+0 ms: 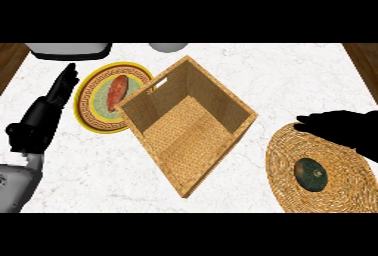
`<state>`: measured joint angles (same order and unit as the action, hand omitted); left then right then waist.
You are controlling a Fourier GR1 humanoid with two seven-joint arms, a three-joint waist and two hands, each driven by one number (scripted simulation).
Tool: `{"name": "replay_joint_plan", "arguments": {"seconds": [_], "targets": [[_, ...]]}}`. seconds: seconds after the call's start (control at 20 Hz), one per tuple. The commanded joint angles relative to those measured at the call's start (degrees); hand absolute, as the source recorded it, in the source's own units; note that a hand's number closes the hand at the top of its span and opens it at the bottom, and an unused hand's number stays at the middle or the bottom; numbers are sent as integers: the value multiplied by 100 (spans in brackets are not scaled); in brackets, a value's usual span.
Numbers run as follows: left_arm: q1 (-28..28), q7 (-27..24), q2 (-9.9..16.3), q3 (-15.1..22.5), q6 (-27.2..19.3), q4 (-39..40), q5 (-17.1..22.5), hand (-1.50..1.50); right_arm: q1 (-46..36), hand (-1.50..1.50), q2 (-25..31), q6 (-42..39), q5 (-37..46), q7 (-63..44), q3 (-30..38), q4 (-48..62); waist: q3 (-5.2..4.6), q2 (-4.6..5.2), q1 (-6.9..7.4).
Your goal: Pick the squash from the placemat and place it in the basket
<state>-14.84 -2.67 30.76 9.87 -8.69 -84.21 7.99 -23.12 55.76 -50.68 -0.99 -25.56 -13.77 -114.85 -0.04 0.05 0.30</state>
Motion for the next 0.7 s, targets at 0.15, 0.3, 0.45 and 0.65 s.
{"name": "replay_joint_plan", "arguments": {"seconds": [0.15,0.3,0.45,0.65], "targets": [[133,41,-136,-289,253,-116,-177,0,213,-150,-590,-453,958,325,-93,165,4,-6,-10],[219,-52,-51,-462,406,-90,-92,0,168,-150,-659,-440,1707,674,-472,474,5,-1,18],[338,-60,-257,-240,259,-252,-352,0,512,-150,-933,107,2700,1134,-1033,996,10,11,41],[210,258,-573,-203,168,-340,-654,0,533,-150,-860,-136,2998,1513,-741,1121,5,-2,-15]]}}
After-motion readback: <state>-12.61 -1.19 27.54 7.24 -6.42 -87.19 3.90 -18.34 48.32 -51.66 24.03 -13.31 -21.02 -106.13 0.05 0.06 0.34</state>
